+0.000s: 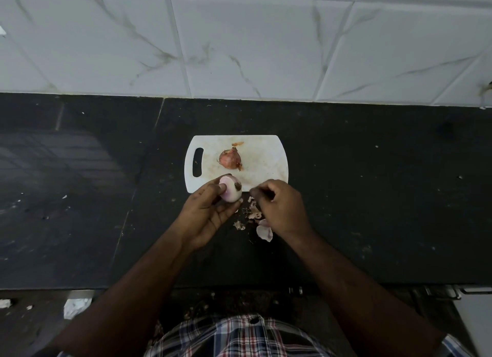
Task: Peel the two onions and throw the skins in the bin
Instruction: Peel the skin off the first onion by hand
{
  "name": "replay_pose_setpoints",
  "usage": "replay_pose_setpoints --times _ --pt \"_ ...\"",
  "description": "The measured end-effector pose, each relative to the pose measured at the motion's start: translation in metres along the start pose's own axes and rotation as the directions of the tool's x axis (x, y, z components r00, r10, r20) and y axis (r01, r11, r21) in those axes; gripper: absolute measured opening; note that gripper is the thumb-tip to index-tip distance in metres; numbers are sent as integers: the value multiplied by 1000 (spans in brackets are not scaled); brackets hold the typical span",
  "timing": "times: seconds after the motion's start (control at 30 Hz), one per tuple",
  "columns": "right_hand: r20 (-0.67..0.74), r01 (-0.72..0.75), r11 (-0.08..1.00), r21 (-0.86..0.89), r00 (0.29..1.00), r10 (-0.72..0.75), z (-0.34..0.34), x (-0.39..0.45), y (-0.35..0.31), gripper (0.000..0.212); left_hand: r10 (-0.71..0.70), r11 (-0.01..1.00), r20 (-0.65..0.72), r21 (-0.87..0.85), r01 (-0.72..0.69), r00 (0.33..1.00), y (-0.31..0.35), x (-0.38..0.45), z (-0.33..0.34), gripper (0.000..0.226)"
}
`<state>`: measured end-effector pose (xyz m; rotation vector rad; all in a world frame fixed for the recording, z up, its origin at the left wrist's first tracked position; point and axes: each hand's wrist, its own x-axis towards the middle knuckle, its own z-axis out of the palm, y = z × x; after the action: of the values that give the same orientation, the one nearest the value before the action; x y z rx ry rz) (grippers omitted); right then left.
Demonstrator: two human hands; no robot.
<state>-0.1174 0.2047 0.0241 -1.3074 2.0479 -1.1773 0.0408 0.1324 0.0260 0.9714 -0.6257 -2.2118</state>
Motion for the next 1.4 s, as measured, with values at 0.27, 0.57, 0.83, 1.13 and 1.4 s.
replay_pose_setpoints --times 0.27,0.57,0.83,1.13,1.4 --pt "-80 143 986 90 987 -136 7 3 -6 6 -75 997 71 -7 76 995 -2 -3 3 48" --pt "-79 136 989 61 988 -131 8 -1 -12 10 57 998 -17 40 -56 998 -4 2 5 33" --pt "-44 -11 973 231 999 21 5 2 -3 16 17 998 86 60 -22 996 -8 3 7 47" --pt "166 -88 956 280 985 42 -16 14 -17 35 174 911 204 338 -236 963 5 -3 10 64" --pt "178 -38 983 182 984 6 -15 20 -19 14 188 816 208 511 -271 960 10 -7 1 64"
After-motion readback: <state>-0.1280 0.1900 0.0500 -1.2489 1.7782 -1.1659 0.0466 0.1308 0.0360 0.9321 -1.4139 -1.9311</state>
